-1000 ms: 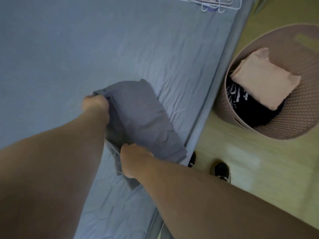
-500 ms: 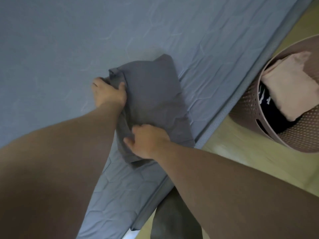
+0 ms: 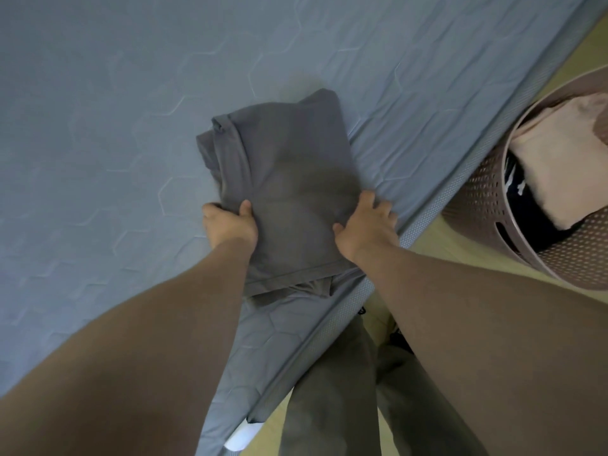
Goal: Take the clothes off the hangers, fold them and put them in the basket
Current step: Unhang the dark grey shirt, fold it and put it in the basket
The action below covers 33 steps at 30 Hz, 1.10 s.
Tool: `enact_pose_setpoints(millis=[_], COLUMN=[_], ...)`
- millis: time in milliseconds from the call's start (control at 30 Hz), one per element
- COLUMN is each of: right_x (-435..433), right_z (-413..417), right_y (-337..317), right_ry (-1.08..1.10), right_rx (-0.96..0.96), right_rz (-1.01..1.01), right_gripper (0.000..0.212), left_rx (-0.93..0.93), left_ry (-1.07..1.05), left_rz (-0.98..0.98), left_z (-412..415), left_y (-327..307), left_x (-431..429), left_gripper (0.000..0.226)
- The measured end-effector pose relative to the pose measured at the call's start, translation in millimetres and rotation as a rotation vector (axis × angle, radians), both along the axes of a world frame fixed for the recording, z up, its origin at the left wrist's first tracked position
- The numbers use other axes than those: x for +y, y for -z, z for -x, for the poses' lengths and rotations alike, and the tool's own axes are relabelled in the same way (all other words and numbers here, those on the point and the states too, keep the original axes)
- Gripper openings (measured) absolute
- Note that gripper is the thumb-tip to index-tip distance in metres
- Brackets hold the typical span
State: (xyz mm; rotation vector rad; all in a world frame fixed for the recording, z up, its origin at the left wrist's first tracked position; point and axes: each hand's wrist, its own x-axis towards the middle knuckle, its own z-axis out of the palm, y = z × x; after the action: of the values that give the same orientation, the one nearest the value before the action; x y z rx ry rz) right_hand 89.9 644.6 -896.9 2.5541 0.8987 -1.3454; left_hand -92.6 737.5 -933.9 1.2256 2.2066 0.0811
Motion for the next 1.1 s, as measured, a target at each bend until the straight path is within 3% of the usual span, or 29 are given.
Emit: enact_pose_setpoints(millis=[167,267,333,467,700,800,1100], right_x=[0,1,-3,-22,-59,-68,-109], right_z=[-7,-14,-17,-16,-11,-8,-8], right_y=[5,7,6,9,9,3,-22], right_ry=[0.129,0.198,0.188,0.331,0.747,0.844,0.770], right_rx=[0.062,0.144,0.204,0.358,0.551,0.619,0.448], right_rz=[0.001,0.034,0.076,0.117,-0.033,-0.061,-0.008], right_gripper=[0.069,0.067,0.064,0.069,0.057,0.050,0.041], left_rx=[0.202,0.144,0.075,-0.076,-0.544,-0.712,-0.621], left_ry=[0.337,0.166,0.052,-0.024,-0.511,-0.723,-0.768], left_rz=[-0.176,0.031,0.186,0.483,0.535,0.439,0.443], left_z=[-7,-11,-5,20,52,52,39], left_y=[-15,-12,-9,-7,-11,-17,-39], left_x=[0,10,3,-39,-93,-111,-165], left_gripper=[0.064,0.070,0.085,0.102,0.057,0.044,0.036])
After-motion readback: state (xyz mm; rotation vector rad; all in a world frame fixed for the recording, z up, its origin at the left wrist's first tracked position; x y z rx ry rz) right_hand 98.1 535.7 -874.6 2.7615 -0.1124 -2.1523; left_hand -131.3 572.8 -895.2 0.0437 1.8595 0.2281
